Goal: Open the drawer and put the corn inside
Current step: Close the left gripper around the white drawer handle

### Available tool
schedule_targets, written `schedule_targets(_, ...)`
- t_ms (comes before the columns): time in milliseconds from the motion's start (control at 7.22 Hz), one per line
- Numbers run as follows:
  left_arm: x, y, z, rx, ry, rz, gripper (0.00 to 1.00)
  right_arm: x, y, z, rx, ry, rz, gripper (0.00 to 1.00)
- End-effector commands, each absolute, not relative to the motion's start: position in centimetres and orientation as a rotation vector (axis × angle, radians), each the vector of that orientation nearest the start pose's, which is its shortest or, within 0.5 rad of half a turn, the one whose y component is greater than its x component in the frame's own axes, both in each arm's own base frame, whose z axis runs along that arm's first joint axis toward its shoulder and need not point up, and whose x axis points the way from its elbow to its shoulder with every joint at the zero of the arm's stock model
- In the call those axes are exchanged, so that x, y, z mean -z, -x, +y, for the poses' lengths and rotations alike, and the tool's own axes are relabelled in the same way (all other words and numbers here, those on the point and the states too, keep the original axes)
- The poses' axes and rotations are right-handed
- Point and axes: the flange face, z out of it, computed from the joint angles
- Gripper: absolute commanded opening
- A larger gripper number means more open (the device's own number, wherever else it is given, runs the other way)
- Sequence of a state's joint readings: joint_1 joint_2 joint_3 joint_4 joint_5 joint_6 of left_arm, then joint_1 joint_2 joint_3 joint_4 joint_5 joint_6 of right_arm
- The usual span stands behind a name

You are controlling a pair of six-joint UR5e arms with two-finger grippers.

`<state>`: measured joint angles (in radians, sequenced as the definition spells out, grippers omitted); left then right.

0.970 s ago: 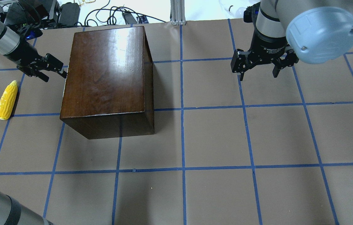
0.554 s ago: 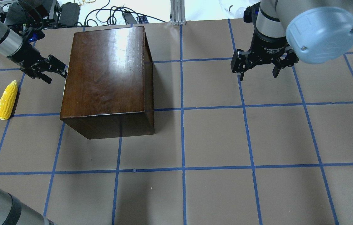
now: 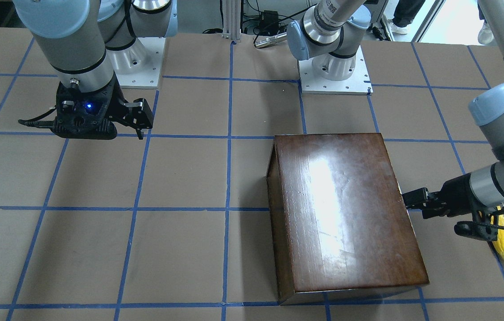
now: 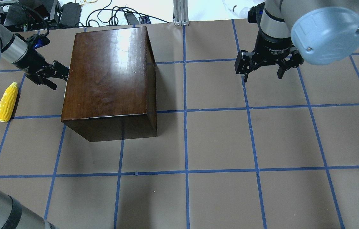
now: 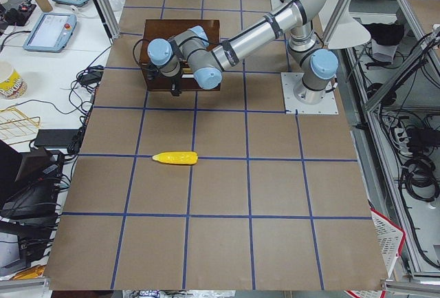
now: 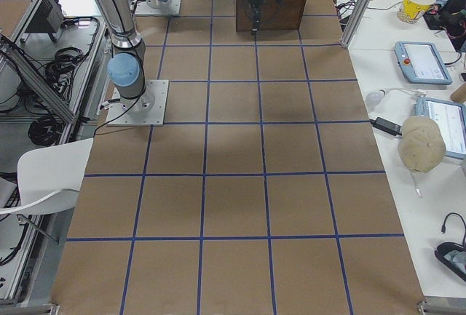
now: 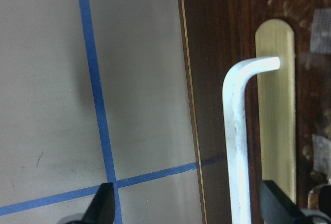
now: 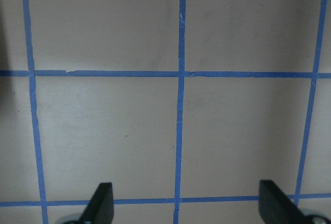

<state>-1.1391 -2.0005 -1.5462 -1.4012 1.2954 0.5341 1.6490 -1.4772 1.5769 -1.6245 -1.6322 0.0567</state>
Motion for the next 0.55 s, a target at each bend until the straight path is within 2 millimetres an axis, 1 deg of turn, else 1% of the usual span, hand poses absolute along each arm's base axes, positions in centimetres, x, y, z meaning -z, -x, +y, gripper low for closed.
schedule_targets(0, -27.12, -10.96, -62.13, -0.162, -0.12, 3.489, 1.0, -44.27, -16.78, -51.34, -0.067, 0.037, 3.205, 1.0)
schedule_targets(416, -26.78, -11.17, -62.26, -0.166, -0.144, 3.486, 1.0, -44.27, -16.78, -51.34, -0.067, 0.037, 3.205, 1.0)
